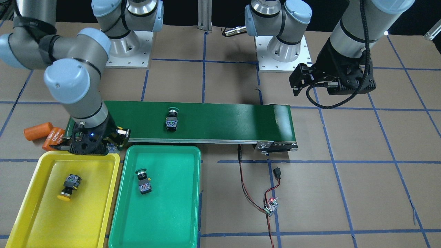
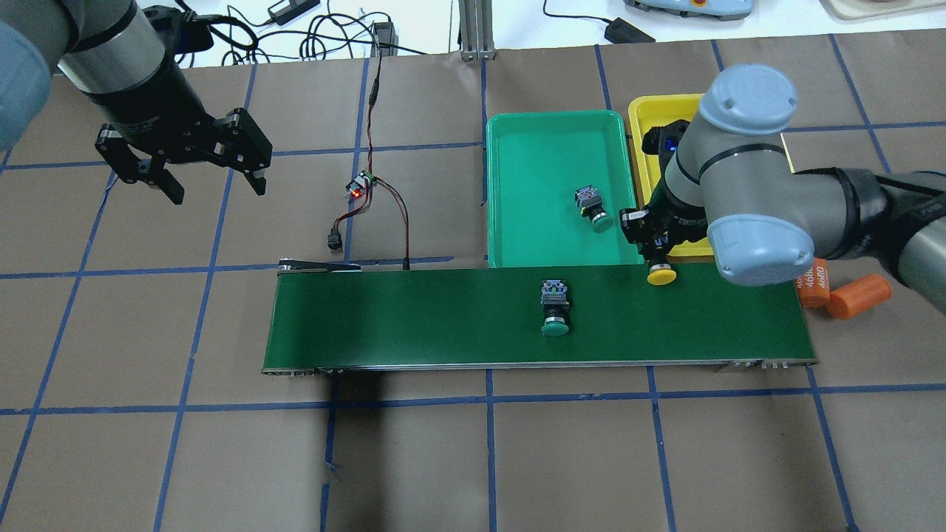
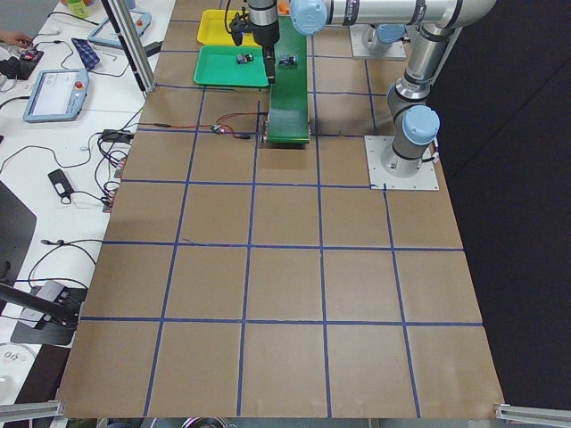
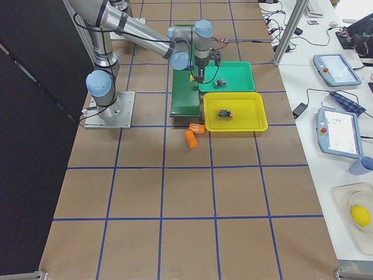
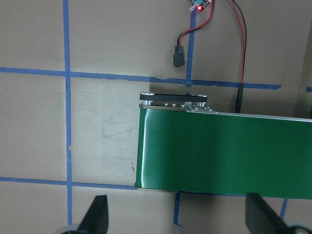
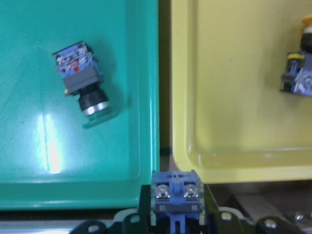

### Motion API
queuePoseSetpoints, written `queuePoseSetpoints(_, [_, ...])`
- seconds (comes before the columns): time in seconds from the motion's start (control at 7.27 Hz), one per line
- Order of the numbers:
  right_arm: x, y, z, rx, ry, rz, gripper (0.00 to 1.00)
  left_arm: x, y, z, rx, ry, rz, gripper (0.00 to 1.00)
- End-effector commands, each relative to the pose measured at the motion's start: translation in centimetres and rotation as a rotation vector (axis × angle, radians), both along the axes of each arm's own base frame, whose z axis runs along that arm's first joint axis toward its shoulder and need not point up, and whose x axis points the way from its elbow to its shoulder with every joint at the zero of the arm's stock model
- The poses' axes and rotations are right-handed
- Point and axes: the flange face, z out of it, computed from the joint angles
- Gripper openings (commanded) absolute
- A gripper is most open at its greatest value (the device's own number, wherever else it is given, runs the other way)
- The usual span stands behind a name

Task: Sort buttons by color to trays
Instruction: 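Carry the yellow-capped button into the yellow tray and release it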

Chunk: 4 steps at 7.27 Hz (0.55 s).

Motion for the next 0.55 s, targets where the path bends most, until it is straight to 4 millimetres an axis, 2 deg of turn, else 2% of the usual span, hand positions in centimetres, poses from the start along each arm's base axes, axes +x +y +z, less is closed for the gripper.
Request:
queuePoseSetpoints(0.0, [-5.6, -8.2, -1.6, 0.036, 0.025, 0.049, 0.26, -1.9, 0.7, 0.1, 0.029, -0.001, -0.038, 1.0])
queuePoseSetpoints(0.14, [-6.3, -9.1, -2.8, 0.05, 0.021, 0.041, 0.37, -2.2, 1.0, 0.1, 0.029, -0.001, -0.042, 1.0])
queuePoseSetpoints(0.28, [-6.3, -9.0, -2.9, 0.056, 0.02, 0.041, 0.6, -2.0, 0.7, 0.4, 0.018, 0.001, -0.044, 1.0])
queuePoseSetpoints(0.41, [-6.2, -8.6, -3.2, 0.085, 0.017, 0.04, 1.0, -1.6, 0.4, 0.7, 0.011, 0.01, -0.037, 1.0])
